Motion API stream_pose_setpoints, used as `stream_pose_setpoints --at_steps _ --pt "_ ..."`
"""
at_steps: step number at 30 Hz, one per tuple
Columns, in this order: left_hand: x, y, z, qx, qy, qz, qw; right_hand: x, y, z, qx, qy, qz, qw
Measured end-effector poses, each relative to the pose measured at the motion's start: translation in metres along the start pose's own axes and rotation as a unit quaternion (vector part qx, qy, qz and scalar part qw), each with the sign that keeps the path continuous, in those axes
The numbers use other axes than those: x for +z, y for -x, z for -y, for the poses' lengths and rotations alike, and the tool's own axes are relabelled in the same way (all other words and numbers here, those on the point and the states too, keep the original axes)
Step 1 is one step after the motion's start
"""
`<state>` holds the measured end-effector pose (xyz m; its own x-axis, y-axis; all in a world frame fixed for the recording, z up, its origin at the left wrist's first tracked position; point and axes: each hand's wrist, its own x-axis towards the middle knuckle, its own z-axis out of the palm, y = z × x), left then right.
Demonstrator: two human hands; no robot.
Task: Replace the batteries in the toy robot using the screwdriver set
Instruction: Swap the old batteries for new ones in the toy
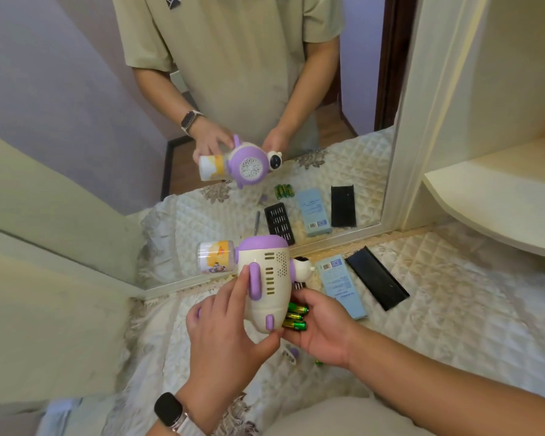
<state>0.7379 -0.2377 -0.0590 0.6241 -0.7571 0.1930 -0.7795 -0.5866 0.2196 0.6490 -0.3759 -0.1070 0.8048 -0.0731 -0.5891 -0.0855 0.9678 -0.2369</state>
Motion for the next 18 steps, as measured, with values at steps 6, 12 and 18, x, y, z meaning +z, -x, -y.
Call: stream_pose_setpoints --at_steps 6,12,18 --pt "0.005 0.003 0.001 -0.026 0.028 -0.005 0.999 0.004 0.000 0.002 0.009 0.015 -0.002 1.000" --pt "0.013 0.008 0.005 -0.049 0.048 0.004 0.998 -0.008 -0.004 0.001 -0.012 0.067 -0.076 0.995" --pt "0.022 0.016 0.012 -0.108 0.113 0.020 0.987 -0.015 -0.006 0.002 -0.035 0.132 -0.104 0.985"
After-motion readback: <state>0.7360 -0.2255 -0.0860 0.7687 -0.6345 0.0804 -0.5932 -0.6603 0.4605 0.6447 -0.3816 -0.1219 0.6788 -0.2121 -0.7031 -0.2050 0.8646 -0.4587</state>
